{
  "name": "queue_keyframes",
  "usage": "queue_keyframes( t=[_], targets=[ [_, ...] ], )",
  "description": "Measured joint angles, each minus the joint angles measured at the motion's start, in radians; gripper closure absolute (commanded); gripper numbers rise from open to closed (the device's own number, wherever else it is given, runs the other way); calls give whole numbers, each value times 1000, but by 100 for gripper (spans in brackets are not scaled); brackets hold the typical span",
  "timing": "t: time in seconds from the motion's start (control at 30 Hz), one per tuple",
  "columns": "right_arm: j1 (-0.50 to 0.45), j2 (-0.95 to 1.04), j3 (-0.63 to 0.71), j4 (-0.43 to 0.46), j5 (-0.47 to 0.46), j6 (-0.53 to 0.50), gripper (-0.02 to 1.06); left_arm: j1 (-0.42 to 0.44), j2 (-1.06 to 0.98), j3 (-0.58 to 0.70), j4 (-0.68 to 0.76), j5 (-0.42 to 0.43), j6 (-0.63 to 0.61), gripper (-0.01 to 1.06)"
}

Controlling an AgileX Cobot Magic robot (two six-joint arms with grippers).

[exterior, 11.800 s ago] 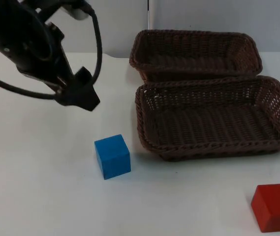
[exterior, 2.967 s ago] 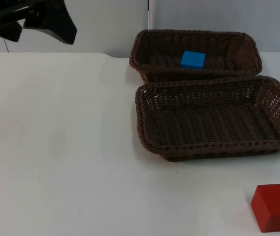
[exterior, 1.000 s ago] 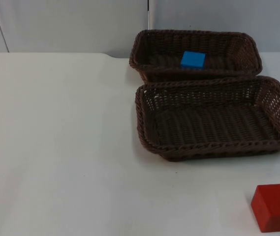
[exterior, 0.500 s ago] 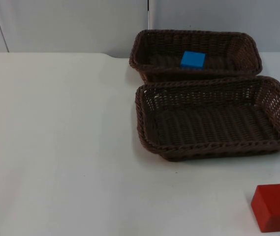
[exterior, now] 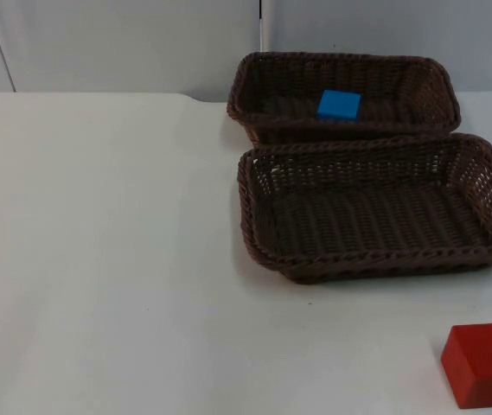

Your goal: Pick up one cube with the left hand and place it into the upper basket. Pick up one cube with the right hand and place it into the lower basket.

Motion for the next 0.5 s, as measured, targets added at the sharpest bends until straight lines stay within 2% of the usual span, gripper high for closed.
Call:
queue_keyframes(
  t=[0.5],
  targets=[
    [0, 436, -161, 137, -51, -9, -1, 0, 0, 0, -8, -8, 2, 26]
  ],
)
